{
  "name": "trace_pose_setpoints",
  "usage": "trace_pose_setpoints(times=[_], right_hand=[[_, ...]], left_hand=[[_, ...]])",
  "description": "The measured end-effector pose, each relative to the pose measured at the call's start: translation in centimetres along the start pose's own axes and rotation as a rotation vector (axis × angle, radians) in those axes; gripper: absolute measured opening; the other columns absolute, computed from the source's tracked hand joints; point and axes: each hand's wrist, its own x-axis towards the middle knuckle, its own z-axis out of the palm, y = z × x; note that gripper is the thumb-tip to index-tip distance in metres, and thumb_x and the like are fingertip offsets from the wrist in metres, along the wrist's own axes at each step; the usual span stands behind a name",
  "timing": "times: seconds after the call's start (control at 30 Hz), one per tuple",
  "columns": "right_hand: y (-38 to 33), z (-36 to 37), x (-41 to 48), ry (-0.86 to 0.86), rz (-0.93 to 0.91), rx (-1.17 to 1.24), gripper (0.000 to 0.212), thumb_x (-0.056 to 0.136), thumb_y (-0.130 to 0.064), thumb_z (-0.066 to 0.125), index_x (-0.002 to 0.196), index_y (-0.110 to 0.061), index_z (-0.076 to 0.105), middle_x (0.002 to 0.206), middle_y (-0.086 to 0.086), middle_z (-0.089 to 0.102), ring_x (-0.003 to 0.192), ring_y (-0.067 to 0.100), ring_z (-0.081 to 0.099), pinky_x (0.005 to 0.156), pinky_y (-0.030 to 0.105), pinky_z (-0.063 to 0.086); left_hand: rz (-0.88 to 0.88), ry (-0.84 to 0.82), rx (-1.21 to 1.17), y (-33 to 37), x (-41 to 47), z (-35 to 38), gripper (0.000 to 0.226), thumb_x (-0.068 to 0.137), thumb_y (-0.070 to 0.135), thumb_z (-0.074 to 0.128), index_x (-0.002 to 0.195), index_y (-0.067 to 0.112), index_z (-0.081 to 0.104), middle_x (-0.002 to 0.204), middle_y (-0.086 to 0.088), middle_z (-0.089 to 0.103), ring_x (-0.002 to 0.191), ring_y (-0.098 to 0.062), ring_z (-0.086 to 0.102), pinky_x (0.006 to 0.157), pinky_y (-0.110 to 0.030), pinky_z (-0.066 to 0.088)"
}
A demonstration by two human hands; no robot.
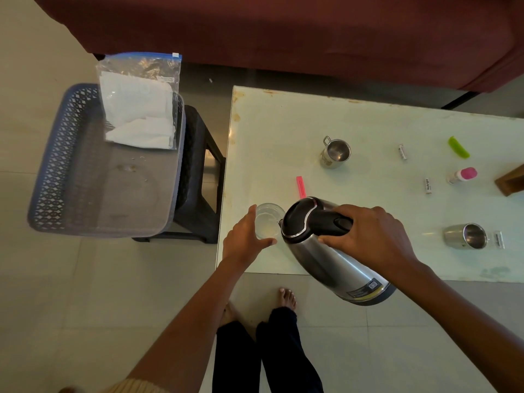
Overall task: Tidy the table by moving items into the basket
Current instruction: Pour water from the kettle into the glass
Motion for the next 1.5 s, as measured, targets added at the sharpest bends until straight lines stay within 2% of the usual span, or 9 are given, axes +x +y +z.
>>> trace_pose_setpoints(times=[0.2,0.43,0.67,0.83,0.97,1.1,1.27,1.5], right_hand=[[-0.05,0.03,0.14,0.000,0.013,0.003,0.052,0.077,-0.051,0.065,0.120,-0.024,0.057,0.100,0.003,0.069,0.077,0.014,0.049,0.070,0.024,0.041],[-0.06,0.04,0.15,0.012,0.010,-0.003,0.052,0.075,-0.051,0.066,0.118,-0.023,0.059,0.098,0.005,0.069,0.086,0.022,0.061,0.073,0.028,0.046],[0.00,0.09,0.18,0.025,0.004,0.005,0.049,0.075,-0.051,0.066,0.116,-0.024,0.060,0.097,0.003,0.069,0.085,0.022,0.060,0.069,0.025,0.041],[0.07,0.24,0.28,0.035,0.000,0.005,0.048,0.075,-0.051,0.066,0.114,-0.024,0.060,0.096,0.003,0.069,0.078,0.018,0.053,0.068,0.024,0.038],[0.11,0.23,0.27,0.039,-0.007,-0.002,0.048,0.075,-0.051,0.066,0.115,-0.025,0.060,0.097,0.003,0.070,0.085,0.021,0.060,0.068,0.023,0.038],[0.07,0.25,0.31,0.043,-0.008,-0.007,0.049,0.075,-0.051,0.066,0.116,-0.025,0.060,0.097,0.002,0.070,0.081,0.019,0.057,0.067,0.023,0.037],[0.11,0.28,0.26,0.046,-0.007,-0.014,0.050,0.075,-0.052,0.065,0.118,-0.026,0.059,0.099,0.002,0.070,0.086,0.021,0.060,0.067,0.023,0.035],[0.16,0.26,0.27,0.032,0.003,-0.005,0.051,0.076,-0.051,0.065,0.119,-0.025,0.058,0.101,0.001,0.070,0.078,0.016,0.050,0.068,0.022,0.035]], left_hand=[[-0.001,0.003,0.011,0.13,-0.09,-0.08,0.089,0.074,0.039,0.074,0.143,0.020,0.022,0.138,-0.003,0.050,0.122,-0.025,0.051,0.093,-0.036,0.046],[-0.007,-0.001,0.014,0.15,-0.02,-0.05,0.090,0.074,0.041,0.074,0.144,0.020,0.021,0.140,-0.003,0.049,0.123,-0.025,0.051,0.095,-0.036,0.046],[0.000,0.003,0.019,0.12,-0.10,-0.09,0.088,0.074,0.041,0.074,0.143,0.020,0.022,0.138,-0.003,0.050,0.122,-0.025,0.051,0.093,-0.037,0.046],[0.001,0.003,0.016,0.18,-0.09,-0.11,0.088,0.074,0.040,0.074,0.143,0.020,0.022,0.138,-0.003,0.050,0.121,-0.025,0.052,0.093,-0.036,0.047],[0.004,0.005,0.012,0.13,-0.10,-0.08,0.088,0.074,0.040,0.074,0.143,0.020,0.022,0.138,-0.003,0.050,0.121,-0.025,0.052,0.093,-0.036,0.046],[-0.002,0.005,0.013,0.10,-0.03,-0.01,0.088,0.074,0.041,0.074,0.142,0.020,0.022,0.137,-0.002,0.051,0.120,-0.025,0.052,0.093,-0.036,0.047],[-0.006,0.005,0.017,0.07,-0.04,0.02,0.089,0.074,0.041,0.074,0.143,0.020,0.022,0.138,-0.002,0.050,0.121,-0.025,0.052,0.093,-0.036,0.047],[0.007,0.006,0.018,0.10,-0.05,-0.04,0.088,0.074,0.040,0.074,0.142,0.019,0.023,0.137,-0.003,0.051,0.120,-0.025,0.052,0.092,-0.036,0.047]])
